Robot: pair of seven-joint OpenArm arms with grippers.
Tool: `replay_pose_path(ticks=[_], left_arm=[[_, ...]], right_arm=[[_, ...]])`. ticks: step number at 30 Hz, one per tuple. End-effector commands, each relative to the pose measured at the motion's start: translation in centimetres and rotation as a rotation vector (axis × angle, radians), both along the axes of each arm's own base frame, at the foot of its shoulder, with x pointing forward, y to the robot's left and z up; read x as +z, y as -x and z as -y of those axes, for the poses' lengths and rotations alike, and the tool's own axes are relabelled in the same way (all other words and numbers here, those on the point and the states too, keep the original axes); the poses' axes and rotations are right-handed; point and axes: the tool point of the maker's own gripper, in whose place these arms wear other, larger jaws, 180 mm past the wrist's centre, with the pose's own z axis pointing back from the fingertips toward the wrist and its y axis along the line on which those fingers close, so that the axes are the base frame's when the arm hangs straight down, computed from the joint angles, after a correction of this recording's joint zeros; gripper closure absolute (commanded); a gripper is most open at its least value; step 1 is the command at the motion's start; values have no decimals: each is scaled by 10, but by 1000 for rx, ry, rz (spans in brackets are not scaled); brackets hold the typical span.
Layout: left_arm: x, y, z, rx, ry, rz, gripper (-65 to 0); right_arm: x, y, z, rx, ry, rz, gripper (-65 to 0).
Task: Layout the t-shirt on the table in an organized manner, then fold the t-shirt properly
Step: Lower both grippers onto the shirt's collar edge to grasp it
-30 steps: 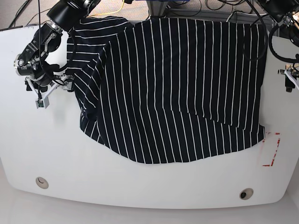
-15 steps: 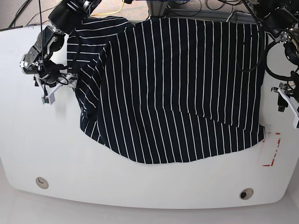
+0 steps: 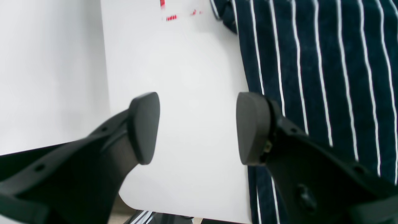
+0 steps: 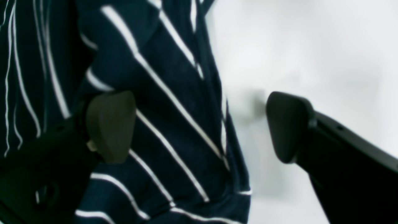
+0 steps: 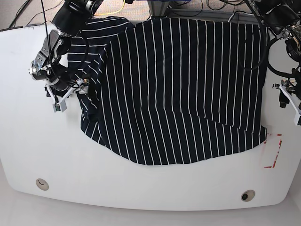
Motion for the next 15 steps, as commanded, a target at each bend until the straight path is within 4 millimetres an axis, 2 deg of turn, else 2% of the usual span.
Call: replay_pose_path(ticks=[1, 8, 11, 15], left_arm=[[9, -1, -4, -7, -21, 26, -364], [-3, 16, -14, 38, -11, -11, -364], [-12, 19, -16, 66, 31, -11, -364], [-31, 20, -19, 73, 84, -25, -364]], right_arm=[[-4, 3, 0, 3, 8, -32, -555], [-4, 2, 0, -1, 4, -19, -263], [-4, 2, -1, 0, 3, -18, -179], [-4, 1, -8, 26, 4, -21, -128]])
